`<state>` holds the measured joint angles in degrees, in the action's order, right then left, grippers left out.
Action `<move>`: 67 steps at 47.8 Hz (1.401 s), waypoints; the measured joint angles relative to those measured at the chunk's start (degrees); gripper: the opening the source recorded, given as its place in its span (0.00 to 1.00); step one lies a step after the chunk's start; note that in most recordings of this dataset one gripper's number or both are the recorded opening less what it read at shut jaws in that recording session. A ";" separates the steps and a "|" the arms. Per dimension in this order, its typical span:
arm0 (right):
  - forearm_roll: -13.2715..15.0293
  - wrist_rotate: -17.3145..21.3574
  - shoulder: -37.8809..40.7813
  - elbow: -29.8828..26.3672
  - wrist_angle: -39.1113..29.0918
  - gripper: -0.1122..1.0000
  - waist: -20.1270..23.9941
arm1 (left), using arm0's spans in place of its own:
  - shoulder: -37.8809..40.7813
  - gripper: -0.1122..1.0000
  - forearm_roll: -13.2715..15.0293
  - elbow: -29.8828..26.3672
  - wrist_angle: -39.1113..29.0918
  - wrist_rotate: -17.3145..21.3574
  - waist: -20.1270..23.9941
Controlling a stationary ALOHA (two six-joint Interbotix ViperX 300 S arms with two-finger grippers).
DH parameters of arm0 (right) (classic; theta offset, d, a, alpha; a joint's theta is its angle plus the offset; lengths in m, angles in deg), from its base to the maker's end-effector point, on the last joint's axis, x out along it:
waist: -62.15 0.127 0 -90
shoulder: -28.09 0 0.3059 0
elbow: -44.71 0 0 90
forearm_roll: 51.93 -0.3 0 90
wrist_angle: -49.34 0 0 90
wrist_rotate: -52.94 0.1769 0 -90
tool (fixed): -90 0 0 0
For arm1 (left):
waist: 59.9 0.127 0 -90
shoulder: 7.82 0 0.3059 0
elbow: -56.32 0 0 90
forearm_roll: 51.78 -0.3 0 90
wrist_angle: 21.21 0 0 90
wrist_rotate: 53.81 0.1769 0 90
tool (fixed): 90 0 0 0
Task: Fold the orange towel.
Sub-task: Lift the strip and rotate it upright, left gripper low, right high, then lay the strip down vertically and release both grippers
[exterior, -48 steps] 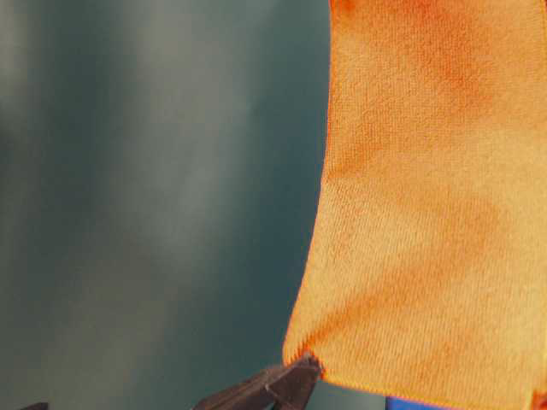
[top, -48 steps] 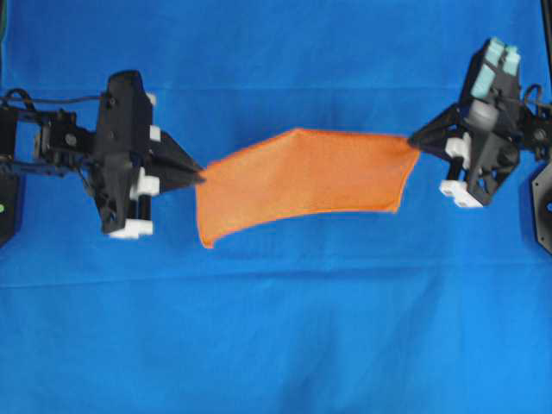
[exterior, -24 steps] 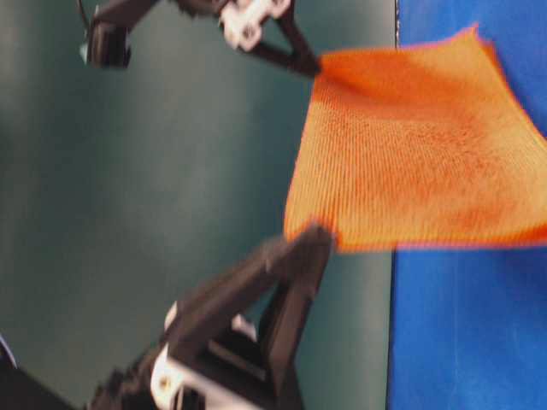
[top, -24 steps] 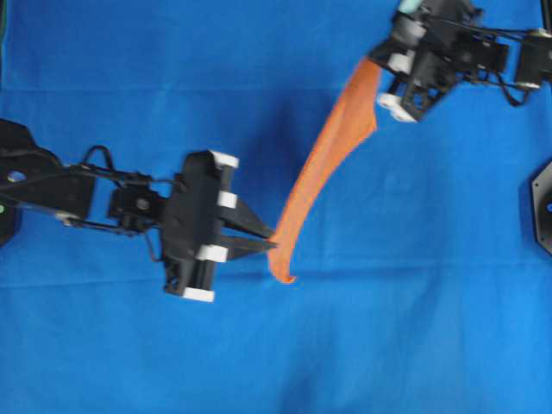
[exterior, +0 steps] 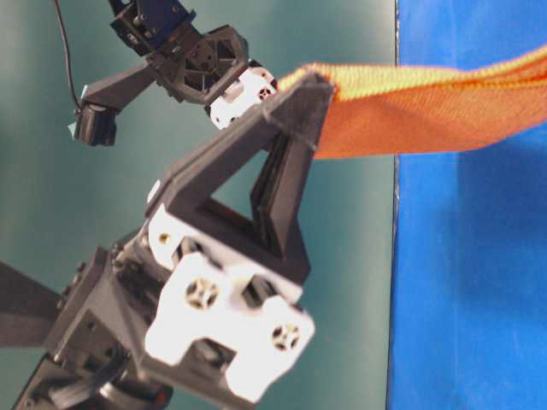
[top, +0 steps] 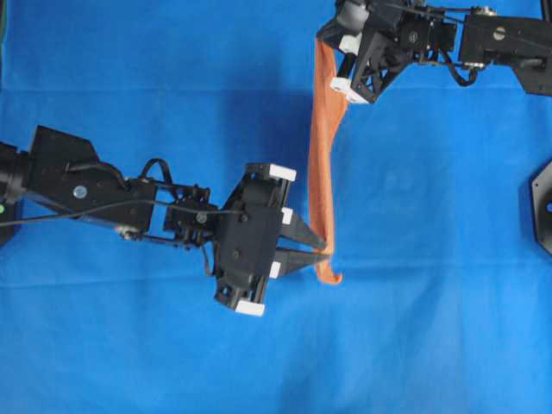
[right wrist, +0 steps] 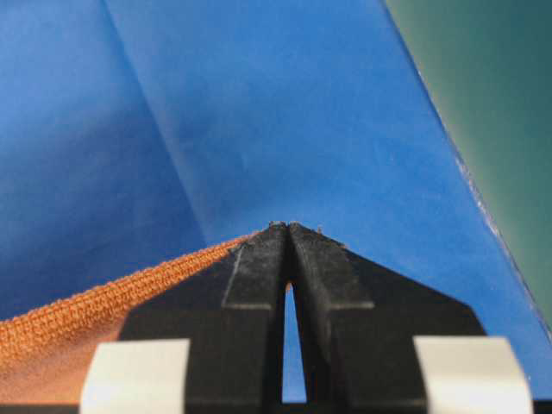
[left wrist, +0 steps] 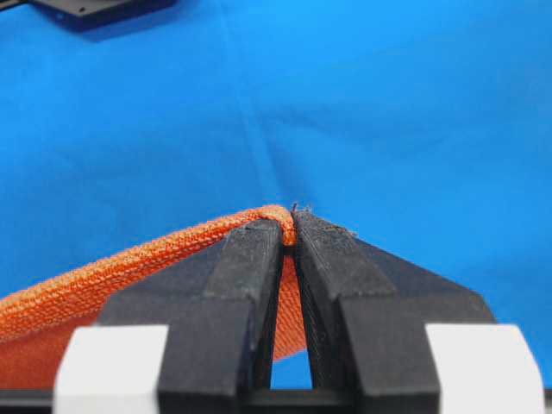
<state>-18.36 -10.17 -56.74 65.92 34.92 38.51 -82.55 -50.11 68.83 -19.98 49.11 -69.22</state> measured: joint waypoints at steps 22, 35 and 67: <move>0.18 -0.09 -12.39 12.66 -0.79 0.11 -2.46 | 14.41 0.13 -0.35 -15.38 3.43 0.00 0.53; 0.18 -0.26 -10.02 13.27 1.32 0.11 -2.64 | 17.40 0.13 -0.26 -16.61 3.25 -2.72 0.62; 1.76 -0.62 10.63 2.46 12.92 0.11 0.44 | 9.23 0.13 0.00 10.55 12.30 -15.64 -0.79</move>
<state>-16.60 -10.78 -46.11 68.38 47.84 38.95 -73.32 -50.11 79.37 -7.68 33.47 -70.01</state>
